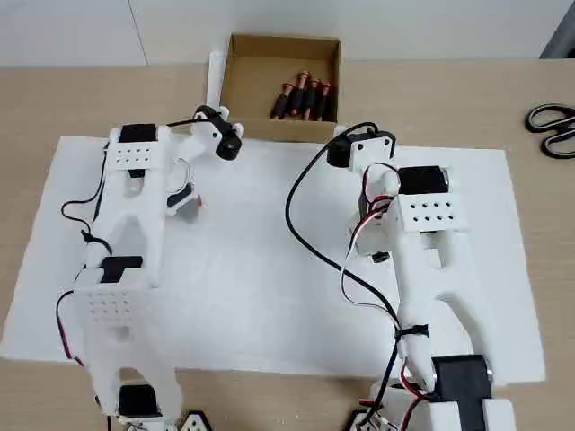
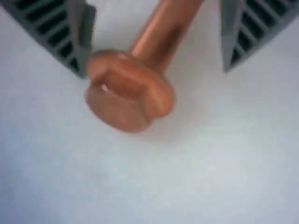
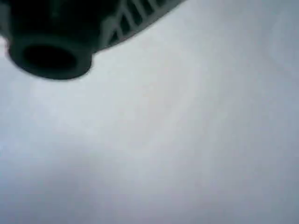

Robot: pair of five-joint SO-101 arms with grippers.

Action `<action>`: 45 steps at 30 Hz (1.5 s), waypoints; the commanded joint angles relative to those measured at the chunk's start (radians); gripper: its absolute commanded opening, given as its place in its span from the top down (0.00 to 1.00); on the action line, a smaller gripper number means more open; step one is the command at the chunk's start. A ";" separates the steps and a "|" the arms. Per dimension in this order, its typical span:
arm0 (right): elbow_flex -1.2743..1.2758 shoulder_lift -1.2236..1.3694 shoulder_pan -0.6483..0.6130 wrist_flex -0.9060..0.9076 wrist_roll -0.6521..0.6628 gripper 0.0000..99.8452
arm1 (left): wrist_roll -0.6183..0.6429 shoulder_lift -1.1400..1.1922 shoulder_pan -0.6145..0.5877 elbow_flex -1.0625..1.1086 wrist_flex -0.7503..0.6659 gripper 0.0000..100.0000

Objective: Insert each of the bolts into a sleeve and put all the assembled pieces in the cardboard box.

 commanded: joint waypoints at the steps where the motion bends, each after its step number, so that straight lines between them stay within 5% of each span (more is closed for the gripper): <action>1: -0.041 -0.042 0.001 0.005 0.003 1.00 | 0.002 0.000 0.020 -0.025 0.026 0.89; 5: -0.041 -0.042 0.001 0.007 0.003 1.00 | 0.002 -0.003 0.058 -0.025 0.077 0.99; 14: -0.041 -0.042 0.001 0.007 0.003 1.00 | 0.012 -0.005 0.100 -0.156 0.258 0.99; 26: -0.041 -0.050 -0.001 0.008 0.005 1.00 | 0.344 -0.051 0.092 -0.498 0.325 0.99; 32: -0.048 -0.053 -0.001 0.008 0.009 1.00 | 0.664 -0.405 0.051 -0.400 0.324 0.99; 45: -0.046 -0.429 -0.001 0.002 0.009 1.00 | 0.672 -1.114 0.061 0.147 0.322 0.99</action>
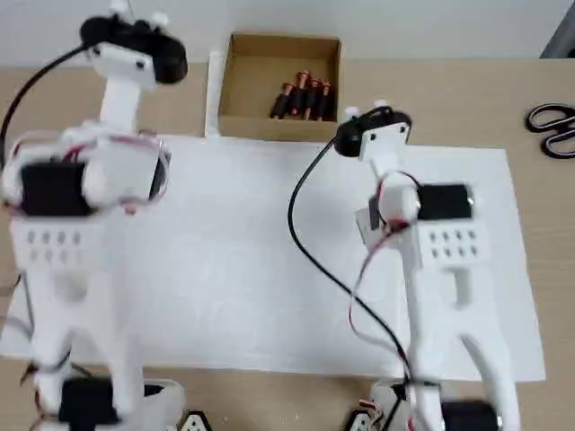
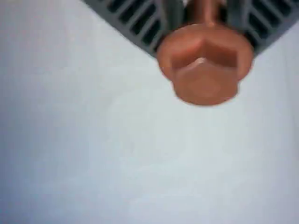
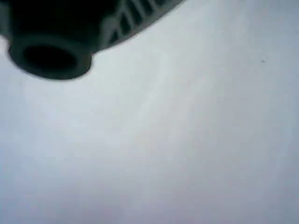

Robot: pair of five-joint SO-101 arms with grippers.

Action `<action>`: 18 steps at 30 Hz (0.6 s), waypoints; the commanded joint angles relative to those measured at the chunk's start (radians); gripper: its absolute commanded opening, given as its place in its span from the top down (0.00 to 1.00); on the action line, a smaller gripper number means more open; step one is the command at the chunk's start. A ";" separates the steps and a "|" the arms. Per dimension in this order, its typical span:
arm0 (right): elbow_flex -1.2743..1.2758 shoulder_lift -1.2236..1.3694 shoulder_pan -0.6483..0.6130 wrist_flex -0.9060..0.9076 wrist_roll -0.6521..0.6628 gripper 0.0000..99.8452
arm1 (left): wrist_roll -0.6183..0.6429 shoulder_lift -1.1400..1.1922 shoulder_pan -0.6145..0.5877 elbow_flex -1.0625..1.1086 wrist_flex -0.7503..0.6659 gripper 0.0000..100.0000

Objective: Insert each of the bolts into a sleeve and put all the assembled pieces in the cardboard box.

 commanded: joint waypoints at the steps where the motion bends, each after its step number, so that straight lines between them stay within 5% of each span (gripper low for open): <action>1: -0.043 -0.205 -0.002 0.002 0.009 1.00 | 0.008 -0.196 0.015 0.125 0.009 0.99; 5: -0.025 -0.386 -0.002 0.002 0.008 1.00 | 0.029 -0.327 0.043 0.314 -0.051 0.99; 11: 0.132 -0.602 -0.002 -0.021 0.008 1.00 | 0.229 -0.491 0.044 0.608 -0.328 0.99; 18: 0.483 -0.771 -0.004 -0.351 0.003 1.00 | 0.282 -0.608 0.057 0.967 -0.752 0.99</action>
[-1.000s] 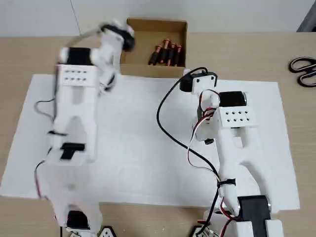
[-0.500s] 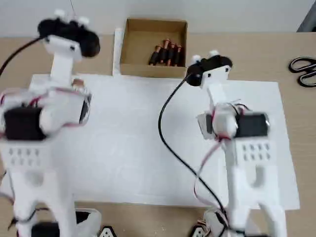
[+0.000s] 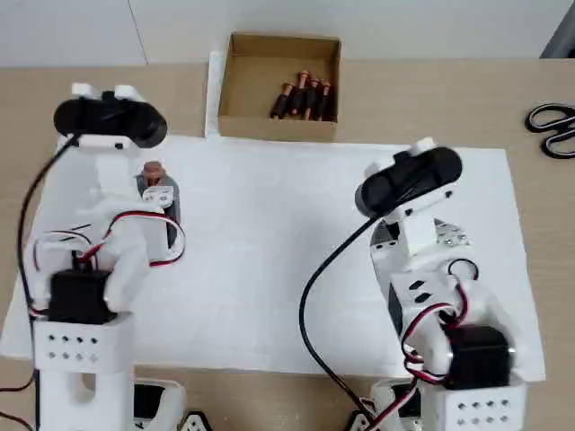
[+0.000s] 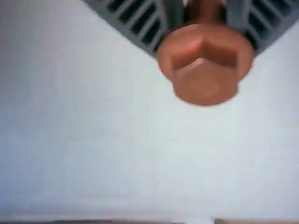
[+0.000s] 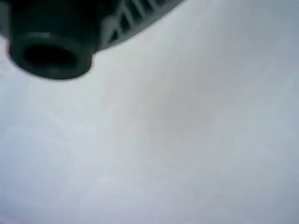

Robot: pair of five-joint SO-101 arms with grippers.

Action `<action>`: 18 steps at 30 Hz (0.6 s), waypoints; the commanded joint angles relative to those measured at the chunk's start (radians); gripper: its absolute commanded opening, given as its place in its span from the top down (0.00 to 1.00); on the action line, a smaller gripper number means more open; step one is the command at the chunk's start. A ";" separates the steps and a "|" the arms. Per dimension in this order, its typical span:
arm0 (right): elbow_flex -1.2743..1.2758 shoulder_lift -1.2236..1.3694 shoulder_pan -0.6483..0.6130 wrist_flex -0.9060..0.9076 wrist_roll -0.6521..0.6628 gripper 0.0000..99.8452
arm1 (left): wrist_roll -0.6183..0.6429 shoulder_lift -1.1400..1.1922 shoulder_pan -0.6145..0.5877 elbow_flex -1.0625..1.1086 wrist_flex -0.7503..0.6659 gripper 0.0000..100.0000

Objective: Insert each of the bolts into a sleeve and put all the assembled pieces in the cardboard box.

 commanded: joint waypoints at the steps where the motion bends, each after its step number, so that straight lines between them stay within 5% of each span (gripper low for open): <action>1: 0.163 -0.084 -0.001 -0.228 0.003 1.00 | 0.009 -0.068 0.025 0.156 -0.241 0.99; 6: 0.483 -0.171 -0.094 -0.562 0.003 1.00 | 0.015 -0.150 0.106 0.292 -0.436 0.99; 10: 0.713 -0.274 -0.153 -0.743 0.005 1.00 | 0.120 -0.203 0.170 0.337 -0.463 0.99; 18: 0.990 -0.611 -0.225 -0.806 0.003 1.00 | 0.219 -0.209 0.186 0.389 -0.522 0.99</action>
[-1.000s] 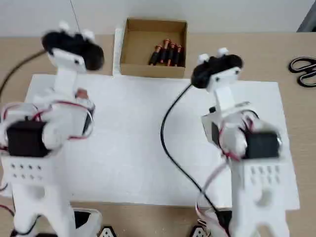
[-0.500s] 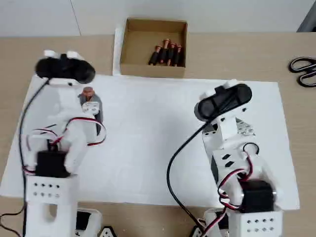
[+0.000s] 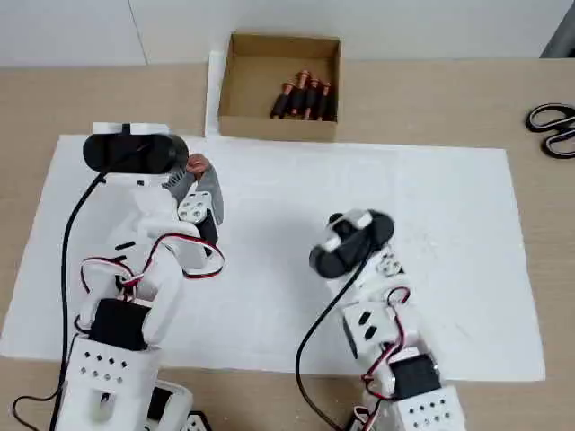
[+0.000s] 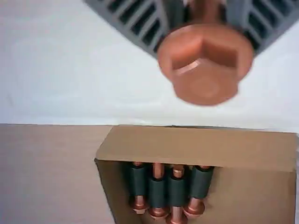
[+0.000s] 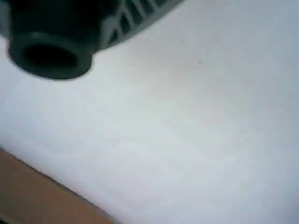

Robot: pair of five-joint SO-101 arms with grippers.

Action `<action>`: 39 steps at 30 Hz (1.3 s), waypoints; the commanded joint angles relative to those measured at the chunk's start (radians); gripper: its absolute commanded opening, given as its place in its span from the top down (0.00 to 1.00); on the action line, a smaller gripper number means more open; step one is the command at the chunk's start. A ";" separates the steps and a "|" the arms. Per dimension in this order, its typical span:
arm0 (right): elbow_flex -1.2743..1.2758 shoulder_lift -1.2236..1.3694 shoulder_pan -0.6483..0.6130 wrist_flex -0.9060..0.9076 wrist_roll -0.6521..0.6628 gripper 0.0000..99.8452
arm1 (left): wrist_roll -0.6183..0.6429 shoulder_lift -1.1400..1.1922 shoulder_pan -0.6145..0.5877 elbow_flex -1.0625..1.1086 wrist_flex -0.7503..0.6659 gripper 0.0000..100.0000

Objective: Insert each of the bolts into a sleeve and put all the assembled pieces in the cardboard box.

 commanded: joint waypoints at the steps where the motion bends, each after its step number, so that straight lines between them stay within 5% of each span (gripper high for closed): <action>1: 0.077 -0.156 -0.016 -0.022 0.003 1.00 | 0.011 -0.028 0.011 0.042 -0.115 0.99; 9: 0.075 -0.160 -0.018 0.027 -0.284 1.00 | 0.011 -0.032 0.086 0.206 -0.417 0.99; 19: 0.075 -0.151 -0.165 0.033 -0.338 1.00 | 0.011 -0.032 0.204 0.216 -0.416 0.99; 39: 0.075 -0.151 -0.197 0.065 -0.339 1.00 | 0.089 -0.026 0.316 0.067 -0.264 0.99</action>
